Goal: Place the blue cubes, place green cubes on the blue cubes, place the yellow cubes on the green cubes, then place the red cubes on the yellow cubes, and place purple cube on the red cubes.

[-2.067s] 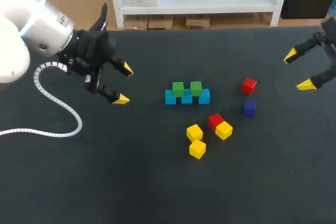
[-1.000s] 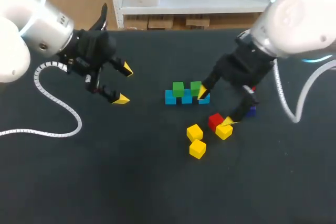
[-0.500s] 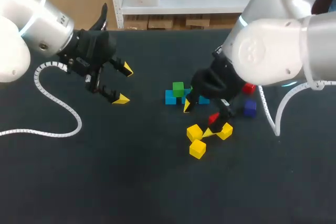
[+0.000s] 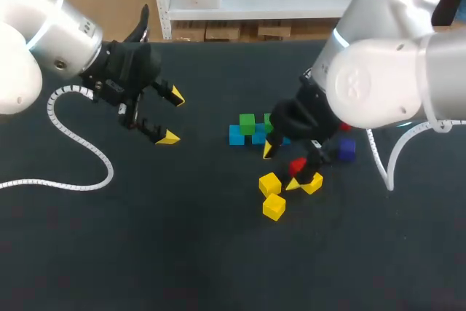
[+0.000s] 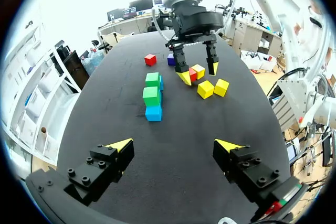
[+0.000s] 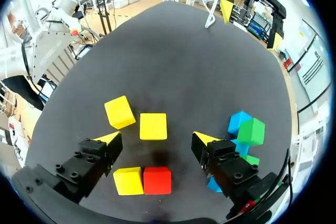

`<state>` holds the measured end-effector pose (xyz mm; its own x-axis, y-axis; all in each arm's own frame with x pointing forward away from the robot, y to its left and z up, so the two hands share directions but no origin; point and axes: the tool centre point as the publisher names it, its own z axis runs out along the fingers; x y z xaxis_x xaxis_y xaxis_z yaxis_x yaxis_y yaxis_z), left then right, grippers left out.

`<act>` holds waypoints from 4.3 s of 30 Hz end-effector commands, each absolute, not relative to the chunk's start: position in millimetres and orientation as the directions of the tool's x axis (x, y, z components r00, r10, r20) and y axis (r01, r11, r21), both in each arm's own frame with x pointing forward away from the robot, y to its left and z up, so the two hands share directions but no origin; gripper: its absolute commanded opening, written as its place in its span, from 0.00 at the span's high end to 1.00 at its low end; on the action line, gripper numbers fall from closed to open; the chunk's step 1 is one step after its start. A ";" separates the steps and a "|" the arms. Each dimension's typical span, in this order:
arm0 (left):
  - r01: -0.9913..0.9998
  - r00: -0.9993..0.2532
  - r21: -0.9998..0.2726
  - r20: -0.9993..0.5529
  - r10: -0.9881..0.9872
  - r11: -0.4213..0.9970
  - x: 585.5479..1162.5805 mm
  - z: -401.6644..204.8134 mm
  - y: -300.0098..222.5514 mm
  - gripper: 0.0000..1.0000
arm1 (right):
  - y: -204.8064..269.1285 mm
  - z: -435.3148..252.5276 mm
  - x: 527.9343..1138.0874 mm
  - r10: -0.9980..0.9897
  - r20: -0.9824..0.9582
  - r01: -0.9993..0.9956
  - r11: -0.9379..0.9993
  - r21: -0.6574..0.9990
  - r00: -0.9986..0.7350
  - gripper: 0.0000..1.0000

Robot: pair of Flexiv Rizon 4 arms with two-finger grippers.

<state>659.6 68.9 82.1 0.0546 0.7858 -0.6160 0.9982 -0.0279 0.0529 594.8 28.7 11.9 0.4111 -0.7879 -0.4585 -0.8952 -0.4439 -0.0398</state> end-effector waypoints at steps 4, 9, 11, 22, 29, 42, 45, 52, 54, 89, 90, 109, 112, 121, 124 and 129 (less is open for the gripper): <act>0.998 0.057 0.054 -0.618 0.784 -0.030 660.4 81.7 69.6 0.00 | 30.2 -0.5 602.3 -0.791 -0.458 -0.900 -0.434 -0.047 0.406 0.17; 0.998 0.057 0.054 -0.618 0.784 -0.030 660.4 81.7 69.6 0.00 | 35.8 -1.9 599.8 -0.791 -0.441 -0.897 -0.435 -0.084 0.425 0.22; 0.998 0.057 0.054 -0.618 0.784 -0.030 660.4 81.7 69.6 0.00 | 38.7 -1.6 597.4 -0.790 -0.438 -0.896 -0.434 -0.095 0.429 0.25; 0.998 0.057 0.054 -0.618 0.784 -0.030 660.4 81.7 69.6 0.00 | 49.2 -2.7 588.2 -0.785 -0.431 -0.888 -0.448 -0.102 0.445 0.21; 0.998 0.057 0.054 -0.618 0.784 -0.030 660.4 81.7 69.6 0.00 | 53.4 -4.7 585.8 -0.790 -0.426 -0.890 -0.446 -0.095 0.442 0.29; 0.998 0.057 0.054 -0.618 0.784 -0.030 660.4 81.7 69.6 0.00 | 51.9 -6.1 581.6 -0.811 -0.401 -0.898 -0.433 -0.079 0.426 0.84; 0.998 0.057 0.054 -0.618 0.784 -0.030 660.4 81.7 69.6 0.00 | 50.9 -3.9 580.0 -0.824 -0.400 -0.910 -0.409 -0.070 0.401 1.00; 0.998 0.057 0.054 -0.618 0.784 -0.030 660.4 81.7 69.6 0.00 | 49.9 9.7 573.7 -0.855 -0.456 -0.961 -0.277 -0.003 0.248 1.00; 0.998 0.057 0.054 -0.618 0.784 -0.030 660.4 81.7 69.6 0.00 | 51.2 19.3 573.9 -0.866 -0.447 -0.969 -0.247 -0.012 0.226 1.00; 0.998 0.057 0.054 -0.618 0.784 -0.030 660.4 81.7 69.6 0.00 | 60.4 96.0 679.0 -0.913 -0.407 -0.981 0.112 -0.158 -0.038 1.00; 0.998 0.057 0.054 -0.618 0.784 -0.030 660.4 81.7 69.6 0.00 | 59.6 94.1 680.2 -0.913 -0.407 -0.981 0.112 -0.158 -0.039 1.00; 0.998 0.057 0.054 -0.618 0.784 -0.030 660.4 81.7 69.6 0.00 | 54.7 62.8 700.7 -0.916 -0.400 -0.984 0.104 -0.146 -0.037 1.00; 0.998 0.057 0.054 -0.618 0.784 -0.030 660.4 81.7 69.6 0.00 | 58.5 62.6 702.6 -0.914 -0.404 -0.984 0.099 -0.149 -0.030 1.00; 0.998 0.057 0.054 -0.618 0.784 -0.030 660.4 81.7 69.6 0.00 | 66.7 63.2 707.8 -0.917 -0.398 -0.984 0.080 -0.160 -0.009 1.00; 0.998 0.057 0.054 -0.618 0.784 -0.030 660.4 81.7 69.6 0.00 | 66.5 63.3 708.6 -0.919 -0.394 -0.984 0.078 -0.163 -0.007 1.00; 0.998 0.057 0.054 -0.618 0.784 -0.030 660.4 81.7 69.6 0.00 | 64.4 62.0 708.7 -0.922 -0.388 -0.984 0.077 -0.163 -0.008 1.00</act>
<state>659.6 68.9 82.2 0.0546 0.7858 -0.6161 0.9982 -0.0279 0.0529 708.6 64.8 62.3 -0.0080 -0.9216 -0.3882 -0.9835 0.0774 -0.1635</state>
